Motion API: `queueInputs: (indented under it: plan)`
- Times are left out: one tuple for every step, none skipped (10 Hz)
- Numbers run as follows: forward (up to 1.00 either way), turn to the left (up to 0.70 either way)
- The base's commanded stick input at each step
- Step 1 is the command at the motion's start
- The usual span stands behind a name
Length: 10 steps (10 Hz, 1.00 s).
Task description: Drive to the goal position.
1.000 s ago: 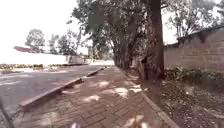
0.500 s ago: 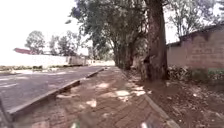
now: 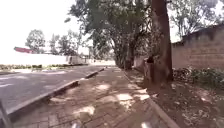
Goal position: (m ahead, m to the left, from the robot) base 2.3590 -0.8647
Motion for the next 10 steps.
queueInputs:
  plan:
    - [0.5, 0.0]
    - [0.5, 0.0]
    - [0.5, 0.0]
    - [0.5, 0.0]
    - [0.5, 0.0]
    - [0.5, 0.0]
    - [0.5, 0.0]
    - [0.5, 0.0]
    - [0.5, 0.0]
    - [0.5, 0.0]
